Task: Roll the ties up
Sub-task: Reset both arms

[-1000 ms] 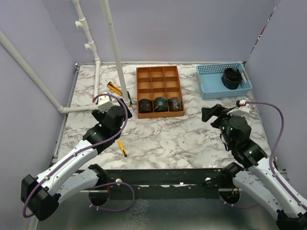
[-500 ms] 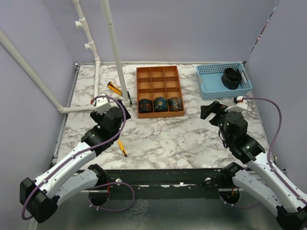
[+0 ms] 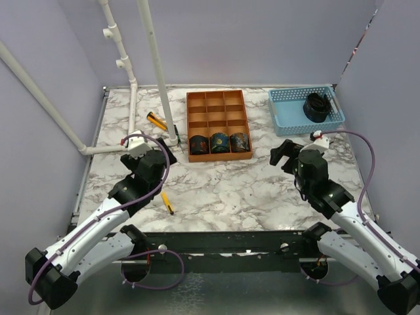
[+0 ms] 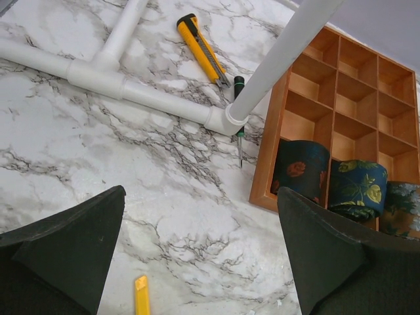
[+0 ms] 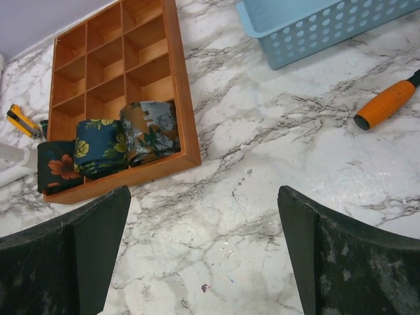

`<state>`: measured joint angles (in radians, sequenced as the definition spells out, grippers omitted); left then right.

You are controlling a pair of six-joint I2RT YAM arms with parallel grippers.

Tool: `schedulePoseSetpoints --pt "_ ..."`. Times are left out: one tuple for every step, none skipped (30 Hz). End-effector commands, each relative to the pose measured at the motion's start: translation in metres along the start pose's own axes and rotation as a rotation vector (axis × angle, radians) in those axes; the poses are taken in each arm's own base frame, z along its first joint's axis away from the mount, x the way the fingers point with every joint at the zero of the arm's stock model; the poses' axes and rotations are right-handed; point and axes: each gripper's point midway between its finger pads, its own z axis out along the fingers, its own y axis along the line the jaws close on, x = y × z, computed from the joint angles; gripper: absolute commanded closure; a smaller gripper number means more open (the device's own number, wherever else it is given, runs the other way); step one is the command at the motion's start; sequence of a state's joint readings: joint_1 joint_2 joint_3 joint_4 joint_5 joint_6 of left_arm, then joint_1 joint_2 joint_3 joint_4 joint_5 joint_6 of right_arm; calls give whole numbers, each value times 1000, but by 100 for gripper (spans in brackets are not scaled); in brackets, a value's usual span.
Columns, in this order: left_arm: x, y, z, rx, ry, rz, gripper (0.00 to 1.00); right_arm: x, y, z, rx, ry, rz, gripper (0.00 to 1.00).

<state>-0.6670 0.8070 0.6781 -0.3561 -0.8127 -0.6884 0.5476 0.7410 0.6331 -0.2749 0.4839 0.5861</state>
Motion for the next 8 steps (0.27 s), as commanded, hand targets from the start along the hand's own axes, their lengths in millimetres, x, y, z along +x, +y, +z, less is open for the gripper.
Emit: schedulePoseSetpoints --pt "1 7 4 -34 -18 39 1 10 -5 -1 0 12 24 1" --pt "1 7 4 -38 -19 42 1 9 -7 -1 9 2 32 2" --pt "1 8 5 -43 -19 48 1 8 -9 -2 16 -5 37 2" --pt "1 8 6 -47 -20 52 1 7 -10 -2 23 -15 49 2" --pt "2 9 7 -55 -18 56 1 5 -11 -3 26 -24 54 2" --pt "2 9 8 -64 -19 61 1 3 -12 -4 27 -32 57 2" --pt "2 9 9 -71 -20 67 1 2 -13 -5 27 -38 56 2" --pt "0 9 9 -75 -22 72 1 2 -14 -6 28 -41 53 3"
